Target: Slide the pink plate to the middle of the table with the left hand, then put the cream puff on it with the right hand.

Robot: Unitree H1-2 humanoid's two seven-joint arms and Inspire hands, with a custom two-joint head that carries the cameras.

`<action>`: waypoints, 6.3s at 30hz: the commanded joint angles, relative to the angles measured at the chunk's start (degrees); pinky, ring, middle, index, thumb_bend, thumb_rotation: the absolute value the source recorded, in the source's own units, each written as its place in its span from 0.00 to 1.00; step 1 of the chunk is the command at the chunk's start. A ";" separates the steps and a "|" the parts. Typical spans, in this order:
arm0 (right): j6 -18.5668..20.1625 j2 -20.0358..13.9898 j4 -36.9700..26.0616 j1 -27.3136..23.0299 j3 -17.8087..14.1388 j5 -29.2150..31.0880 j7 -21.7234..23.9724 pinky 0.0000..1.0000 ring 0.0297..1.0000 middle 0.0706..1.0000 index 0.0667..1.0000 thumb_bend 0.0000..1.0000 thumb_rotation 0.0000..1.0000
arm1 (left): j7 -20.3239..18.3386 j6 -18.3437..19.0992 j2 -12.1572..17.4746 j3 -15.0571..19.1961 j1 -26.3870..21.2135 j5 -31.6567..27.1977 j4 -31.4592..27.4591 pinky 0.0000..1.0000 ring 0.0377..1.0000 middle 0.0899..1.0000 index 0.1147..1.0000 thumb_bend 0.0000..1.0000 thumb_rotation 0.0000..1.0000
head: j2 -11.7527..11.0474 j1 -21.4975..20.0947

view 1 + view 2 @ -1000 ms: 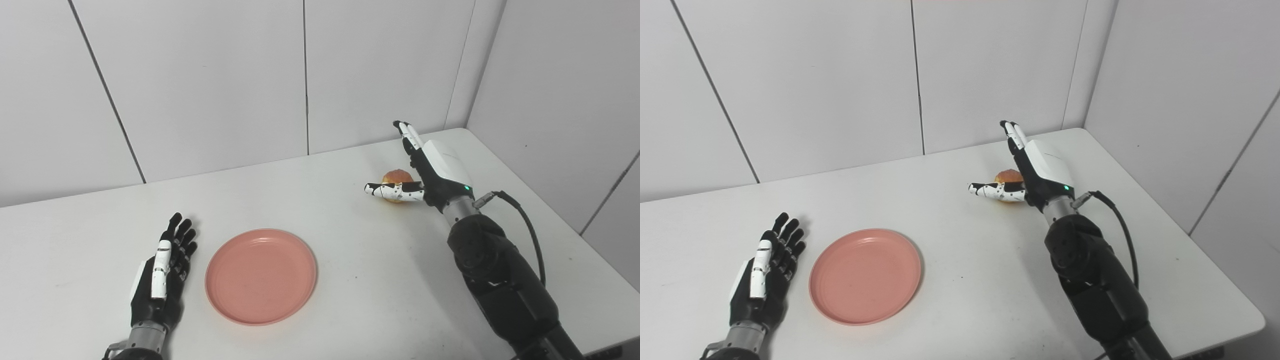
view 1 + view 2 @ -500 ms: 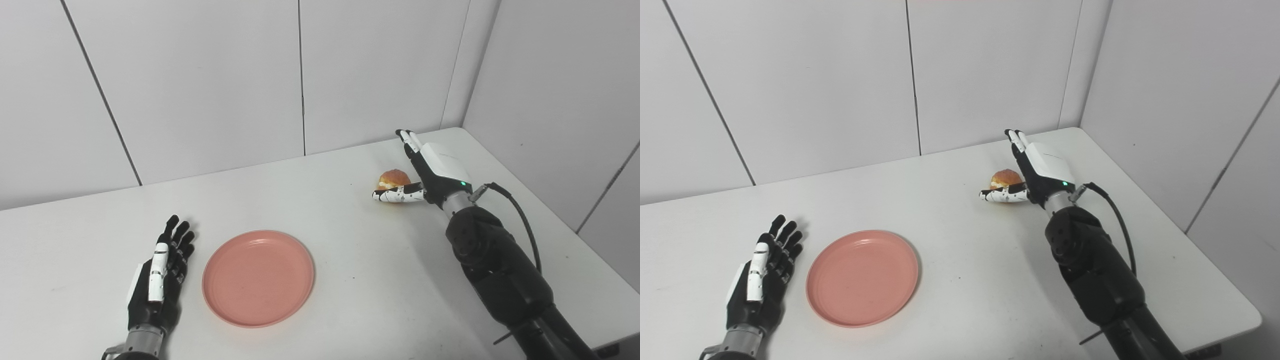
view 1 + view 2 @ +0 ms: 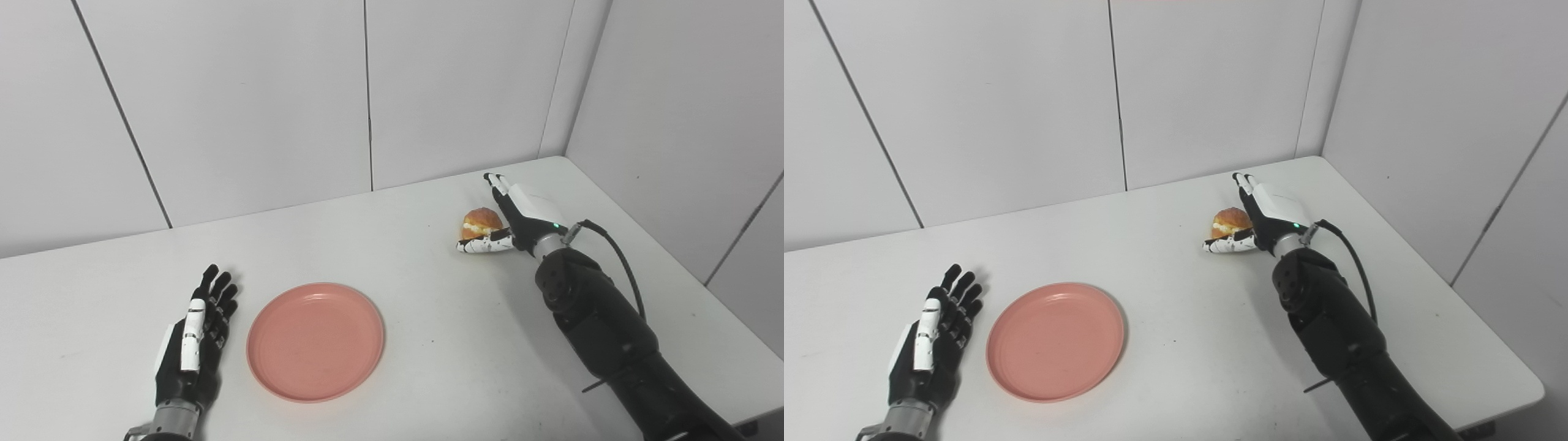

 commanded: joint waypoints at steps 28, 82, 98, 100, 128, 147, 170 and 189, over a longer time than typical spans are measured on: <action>-1.94 -0.56 10.84 -8.34 3.12 5.48 -3.78 0.63 0.87 0.98 0.97 0.87 0.41 | -0.05 2.05 1.11 0.12 6.14 0.24 1.72 0.99 0.96 0.96 0.95 0.39 1.00 | 1.71 1.08; 0.53 -5.74 -4.03 -7.49 5.20 3.72 -1.22 0.36 0.37 0.45 0.50 0.51 0.00 | 2.56 3.22 -0.55 -1.78 6.69 3.00 -1.45 0.97 0.95 0.95 0.94 0.42 1.00 | 3.36 5.97; 2.51 -3.01 -20.60 -8.39 5.61 2.84 8.55 0.38 0.37 0.46 0.51 0.51 0.00 | 6.42 2.24 -3.94 -2.43 8.03 6.70 -3.78 0.94 0.93 0.94 0.93 0.41 1.00 | 4.86 14.33; 2.50 -2.08 -22.14 -8.62 6.46 2.48 9.83 0.40 0.38 0.46 0.49 0.51 0.00 | 7.36 0.98 -4.59 -2.71 8.44 7.92 -4.03 0.94 0.93 0.94 0.93 0.41 1.00 | 5.11 15.74; -5.59 10.23 -18.96 -5.46 17.13 2.07 12.99 0.37 0.36 0.45 0.52 0.51 0.00 | 16.91 2.40 -11.35 -6.27 8.24 16.61 -6.93 0.91 0.92 0.93 0.93 0.44 1.00 | 9.15 30.28; -8.70 14.99 -11.67 -4.85 20.41 0.56 11.63 0.36 0.37 0.46 0.51 0.51 0.00 | 17.87 3.72 -11.73 -6.55 8.36 17.19 -8.37 0.91 0.91 0.92 0.91 0.43 1.00 | 10.96 30.58; -6.30 14.04 -12.75 -4.47 23.19 -4.88 16.07 0.39 0.46 0.45 0.49 0.52 0.00 | 17.52 4.70 -11.39 -6.86 8.53 17.39 -9.40 0.90 0.91 0.92 0.92 0.43 1.00 | 11.57 30.34; -5.73 13.24 -18.11 -4.21 21.64 -8.20 22.47 0.64 0.79 0.85 0.89 0.88 0.34 | 17.31 4.99 -10.98 -6.89 8.33 17.13 -9.43 0.91 0.92 0.93 0.92 0.43 1.00 | 11.83 29.95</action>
